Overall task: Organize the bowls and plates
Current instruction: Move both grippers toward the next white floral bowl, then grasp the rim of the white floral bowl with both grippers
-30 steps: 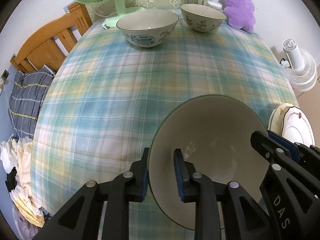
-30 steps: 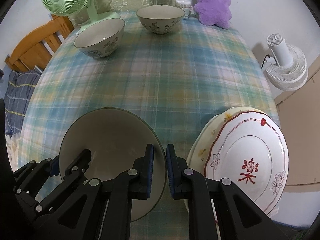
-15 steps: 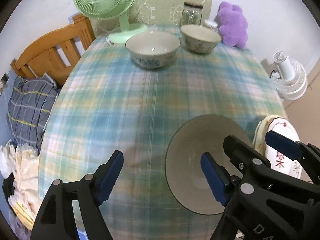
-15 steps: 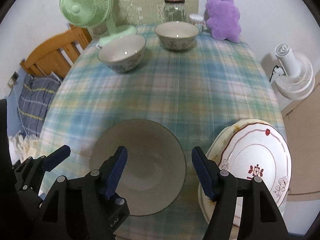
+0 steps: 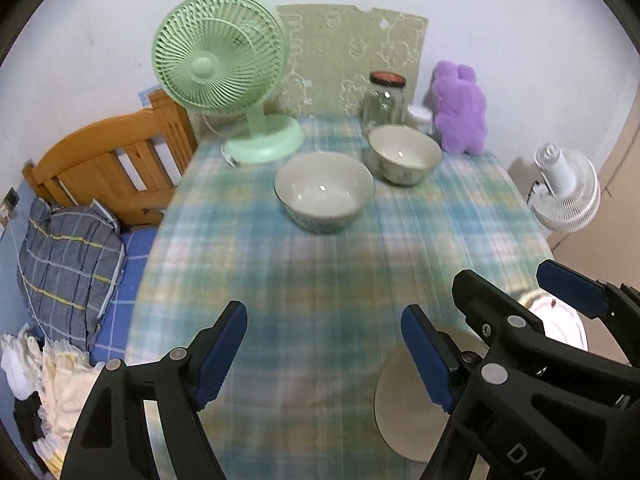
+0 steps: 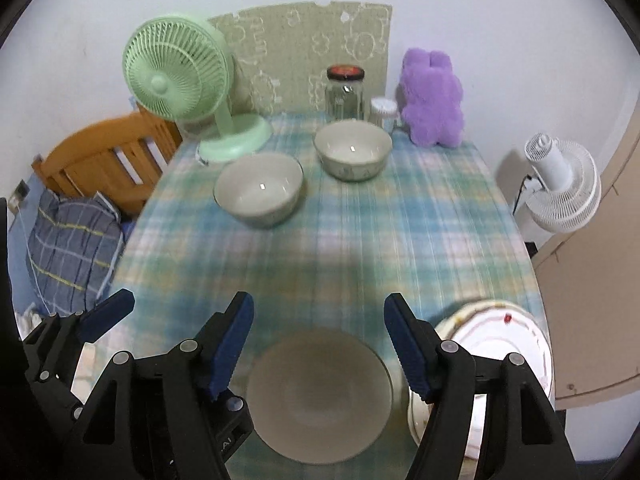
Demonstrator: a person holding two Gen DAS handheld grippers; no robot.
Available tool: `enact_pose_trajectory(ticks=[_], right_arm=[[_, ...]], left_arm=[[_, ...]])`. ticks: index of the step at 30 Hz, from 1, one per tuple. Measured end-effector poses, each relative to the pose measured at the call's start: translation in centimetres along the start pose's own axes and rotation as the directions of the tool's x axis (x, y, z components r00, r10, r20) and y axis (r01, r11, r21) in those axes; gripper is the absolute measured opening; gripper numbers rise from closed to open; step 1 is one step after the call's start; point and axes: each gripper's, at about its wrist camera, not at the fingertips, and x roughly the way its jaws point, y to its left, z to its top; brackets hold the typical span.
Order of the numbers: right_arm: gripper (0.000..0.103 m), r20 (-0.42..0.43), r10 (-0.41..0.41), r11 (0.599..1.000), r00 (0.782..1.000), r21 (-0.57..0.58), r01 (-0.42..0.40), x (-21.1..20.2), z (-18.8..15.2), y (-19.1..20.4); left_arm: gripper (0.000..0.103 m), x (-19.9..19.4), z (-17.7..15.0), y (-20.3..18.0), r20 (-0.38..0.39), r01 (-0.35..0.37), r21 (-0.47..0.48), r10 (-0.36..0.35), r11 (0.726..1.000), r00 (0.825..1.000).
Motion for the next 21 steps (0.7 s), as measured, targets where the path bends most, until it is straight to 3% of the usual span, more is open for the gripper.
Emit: enact_pose_trajectory(ticks=[12, 21], right_arm=[[0.072, 0.014, 0.032, 0.999, 0.999, -0.04, -0.032, 3.5, 6.3, 0.6], [0.072, 0.024, 0.058, 0.996, 0.998, -0.074, -0.056, 7.9, 10.9, 0.7]], left_arm=[[0.081, 3.5, 5.6, 0.9, 0.009, -0.043, -0.067, 0.043, 0.997, 0.999], [0.073, 7.3, 9.6, 0.7, 0.016, -0.085, -0.095, 0.087, 0.992, 0.996]])
